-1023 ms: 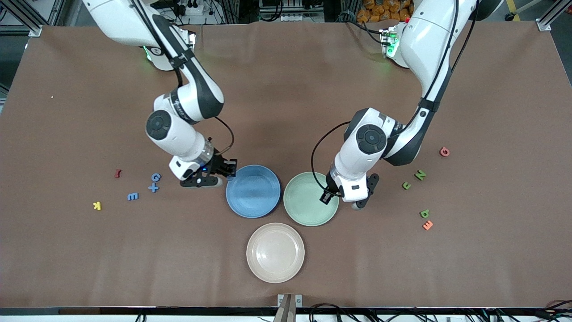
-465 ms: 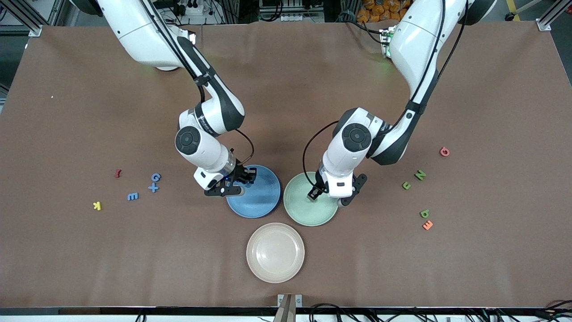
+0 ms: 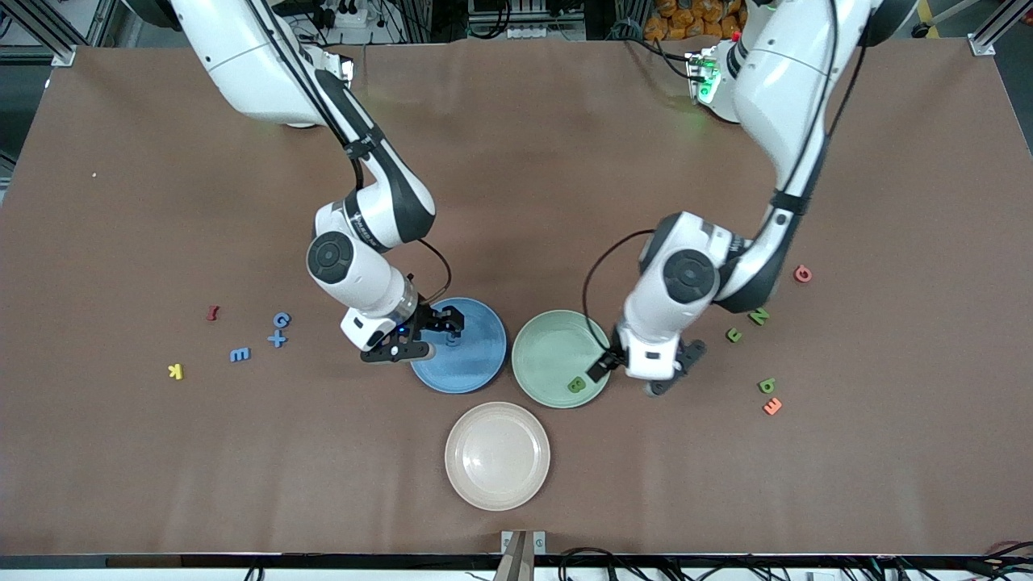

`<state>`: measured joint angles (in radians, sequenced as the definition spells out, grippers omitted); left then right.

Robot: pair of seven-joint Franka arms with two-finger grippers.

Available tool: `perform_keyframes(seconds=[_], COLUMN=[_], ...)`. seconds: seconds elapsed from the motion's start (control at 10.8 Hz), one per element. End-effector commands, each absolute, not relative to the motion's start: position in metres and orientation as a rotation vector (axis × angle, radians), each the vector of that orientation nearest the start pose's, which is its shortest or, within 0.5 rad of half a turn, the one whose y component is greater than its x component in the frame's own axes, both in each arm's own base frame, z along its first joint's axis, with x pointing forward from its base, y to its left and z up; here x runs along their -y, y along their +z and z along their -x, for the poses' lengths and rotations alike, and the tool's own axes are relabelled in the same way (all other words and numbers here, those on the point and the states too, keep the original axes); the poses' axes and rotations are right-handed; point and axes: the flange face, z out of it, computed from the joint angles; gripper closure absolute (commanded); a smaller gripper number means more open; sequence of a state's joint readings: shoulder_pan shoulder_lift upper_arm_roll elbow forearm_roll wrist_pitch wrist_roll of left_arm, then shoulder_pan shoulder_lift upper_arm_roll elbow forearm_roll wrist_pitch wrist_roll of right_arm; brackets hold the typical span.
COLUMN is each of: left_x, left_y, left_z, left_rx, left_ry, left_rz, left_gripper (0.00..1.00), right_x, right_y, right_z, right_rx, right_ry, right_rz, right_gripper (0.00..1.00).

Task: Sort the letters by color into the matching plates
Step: 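Open both grippers to drop the letters onto their plates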

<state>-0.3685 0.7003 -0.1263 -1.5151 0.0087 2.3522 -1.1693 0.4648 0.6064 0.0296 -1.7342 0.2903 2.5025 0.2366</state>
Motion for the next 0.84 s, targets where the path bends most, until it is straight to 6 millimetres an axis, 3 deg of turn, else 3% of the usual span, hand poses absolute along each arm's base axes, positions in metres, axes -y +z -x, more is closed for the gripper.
perform_keyframes(seconds=[0.0,0.09,0.19,0.37,0.47,0.74], left_x=[0.249,0.227,0.220,0.203,0.187,0.141], left_y=[0.273,0.270,0.267,0.259,0.254,0.248], left_z=[-0.674,-0.679,-0.678,-0.680,-0.679,-0.687], left_rx=[1.181,1.228,1.270,1.513,1.576,1.980], left_ry=[-0.024,-0.007,0.027,0.052,0.075,0.053], left_rz=[3.018,2.986,2.948,2.802,2.745,2.397], left_gripper=[0.00,0.00,0.00,0.00,0.00,0.00], right_x=[-0.266,-0.240,-0.215,-0.165,-0.135,-0.067], right_y=[0.276,0.285,0.293,0.304,0.302,0.300], right_z=[-0.624,-0.630,-0.635,-0.644,-0.648,-0.658], right_rx=[0.160,0.186,0.186,0.127,0.085,-0.142], right_ry=[-0.085,-0.051,-0.029,-0.004,0.020,0.018], right_rz=[2.907,2.910,2.912,2.936,2.968,3.006], right_gripper=[0.00,0.00,0.00,0.00,0.00,0.00])
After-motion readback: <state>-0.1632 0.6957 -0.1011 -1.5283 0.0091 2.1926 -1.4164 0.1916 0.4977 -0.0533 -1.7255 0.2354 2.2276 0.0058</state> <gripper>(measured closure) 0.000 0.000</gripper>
